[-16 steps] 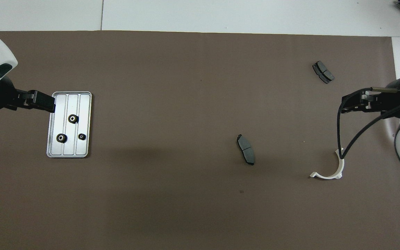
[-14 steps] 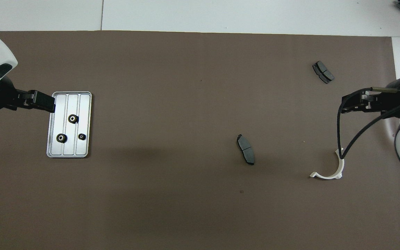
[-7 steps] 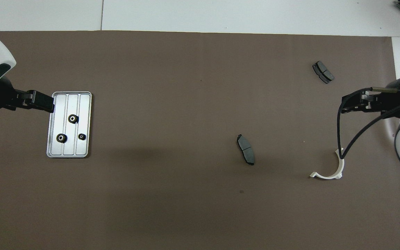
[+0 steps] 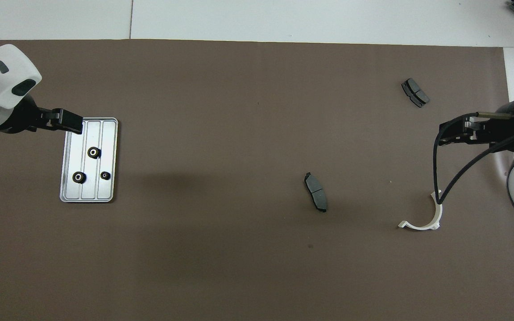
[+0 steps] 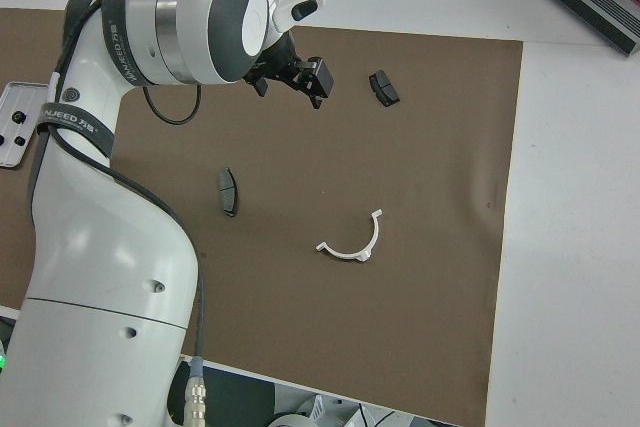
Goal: Place bearing gear from tray to pile
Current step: 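Lower the left gripper onto a black bearing in the tray and grasp it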
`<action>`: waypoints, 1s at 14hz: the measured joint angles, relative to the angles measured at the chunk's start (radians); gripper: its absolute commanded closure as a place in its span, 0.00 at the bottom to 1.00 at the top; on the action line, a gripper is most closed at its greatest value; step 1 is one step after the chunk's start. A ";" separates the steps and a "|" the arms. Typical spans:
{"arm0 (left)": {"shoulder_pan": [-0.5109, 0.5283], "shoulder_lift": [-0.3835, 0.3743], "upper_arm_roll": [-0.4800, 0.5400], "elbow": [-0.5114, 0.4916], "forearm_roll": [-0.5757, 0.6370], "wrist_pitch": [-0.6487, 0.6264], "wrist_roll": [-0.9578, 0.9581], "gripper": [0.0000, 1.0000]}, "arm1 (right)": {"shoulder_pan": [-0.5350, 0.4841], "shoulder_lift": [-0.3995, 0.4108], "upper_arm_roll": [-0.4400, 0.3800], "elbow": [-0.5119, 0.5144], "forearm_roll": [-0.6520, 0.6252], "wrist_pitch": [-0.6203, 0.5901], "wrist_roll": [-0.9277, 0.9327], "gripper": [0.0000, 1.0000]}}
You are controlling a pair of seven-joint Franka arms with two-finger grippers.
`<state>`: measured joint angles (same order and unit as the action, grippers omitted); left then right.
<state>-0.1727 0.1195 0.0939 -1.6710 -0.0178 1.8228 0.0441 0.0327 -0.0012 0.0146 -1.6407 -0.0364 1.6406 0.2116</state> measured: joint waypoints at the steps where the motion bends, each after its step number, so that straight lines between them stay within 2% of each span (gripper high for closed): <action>1: 0.005 0.028 0.000 -0.007 0.000 0.037 0.003 0.00 | 0.000 0.000 0.000 0.000 0.000 0.000 0.000 0.00; 6: 0.039 0.105 0.002 -0.144 0.000 0.264 0.014 0.00 | 0.000 0.000 0.000 0.000 0.000 0.000 0.000 0.00; 10: 0.060 0.174 0.003 -0.193 0.000 0.360 0.015 0.04 | 0.000 0.000 0.000 0.000 0.000 0.000 0.000 0.00; 11: 0.065 0.184 0.003 -0.216 0.000 0.402 0.015 0.07 | 0.000 0.000 0.000 0.000 0.000 0.000 0.000 0.00; 14: 0.072 0.193 0.003 -0.286 0.000 0.481 0.014 0.24 | 0.000 0.000 0.000 0.000 0.000 0.000 0.000 0.00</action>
<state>-0.1009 0.3121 0.0969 -1.9572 -0.0179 2.3035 0.0585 0.0327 -0.0012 0.0146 -1.6407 -0.0364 1.6406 0.2116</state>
